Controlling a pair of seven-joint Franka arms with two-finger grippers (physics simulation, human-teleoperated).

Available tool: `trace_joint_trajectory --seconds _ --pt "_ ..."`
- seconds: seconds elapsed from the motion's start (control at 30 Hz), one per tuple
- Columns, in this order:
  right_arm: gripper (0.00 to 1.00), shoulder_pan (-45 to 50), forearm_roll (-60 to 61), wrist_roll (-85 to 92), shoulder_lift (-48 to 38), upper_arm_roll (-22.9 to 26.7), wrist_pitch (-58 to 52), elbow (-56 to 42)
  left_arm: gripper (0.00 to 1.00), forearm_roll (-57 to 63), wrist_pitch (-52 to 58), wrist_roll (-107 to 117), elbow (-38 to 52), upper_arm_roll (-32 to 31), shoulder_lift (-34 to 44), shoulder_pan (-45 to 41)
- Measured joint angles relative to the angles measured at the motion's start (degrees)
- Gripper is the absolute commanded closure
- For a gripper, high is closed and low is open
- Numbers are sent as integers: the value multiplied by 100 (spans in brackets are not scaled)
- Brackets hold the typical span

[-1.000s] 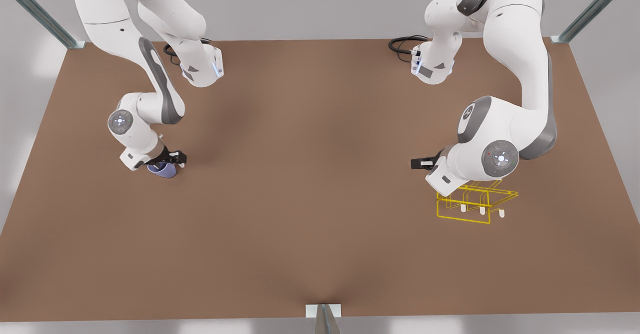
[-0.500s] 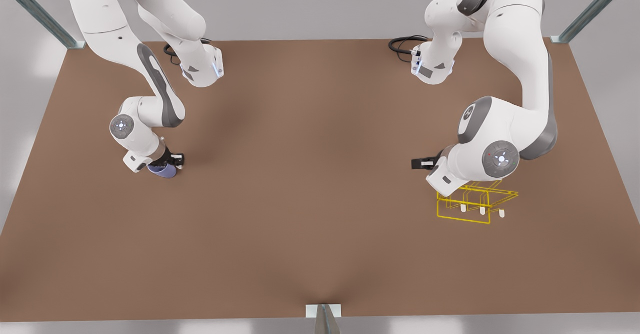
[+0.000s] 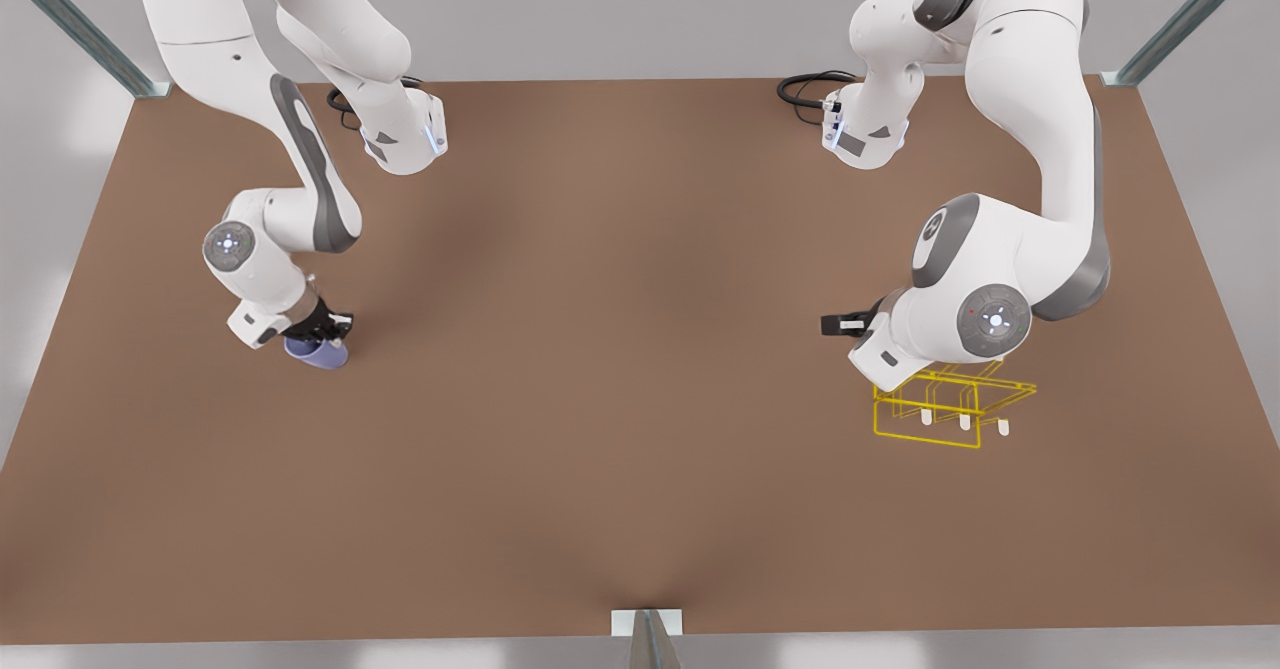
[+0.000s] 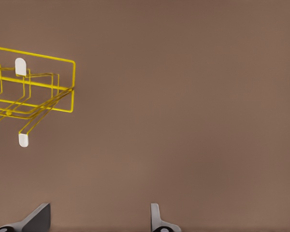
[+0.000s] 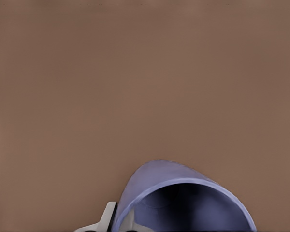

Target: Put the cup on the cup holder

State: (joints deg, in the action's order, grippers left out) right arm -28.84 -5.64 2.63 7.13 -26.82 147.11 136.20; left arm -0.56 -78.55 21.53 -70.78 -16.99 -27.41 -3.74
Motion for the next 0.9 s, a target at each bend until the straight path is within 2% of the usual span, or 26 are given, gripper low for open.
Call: trace_joint_trajectory --seconds 0.1,0.27,0.3,0.4,0.53,0.57,0.73,0.9 --pt "79 408 313 -76 176 -404 -382 -634 0 0 5 0 1 2 0 -3" --pt "79 1781 646 -394 854 -305 -907 -1611 0 0 17 0 -8 5 8 5" --pt "79 2246 741 -478 979 -4 -984 -1819 0 0 19 -1 -8 5 8 5" --pt "79 4426 1307 -734 1287 1745 -1198 -2432 0 -1 23 -4 -7 5 11 15" --pt "79 6566 2197 -1058 1741 3456 -1462 -3129 0 -2 25 -9 0 12 11 24" --pt "79 6936 2401 -1137 1823 3735 -1521 -3245 0 -2 25 -8 0 13 10 26" --pt "79 8060 3432 -1540 2369 4393 -1686 -3905 0 -20 11 19 -6 8 -19 -59" --pt "79 8339 4459 -1884 2738 4378 -1307 -4336 0 -54 -20 95 1 5 -82 -135"
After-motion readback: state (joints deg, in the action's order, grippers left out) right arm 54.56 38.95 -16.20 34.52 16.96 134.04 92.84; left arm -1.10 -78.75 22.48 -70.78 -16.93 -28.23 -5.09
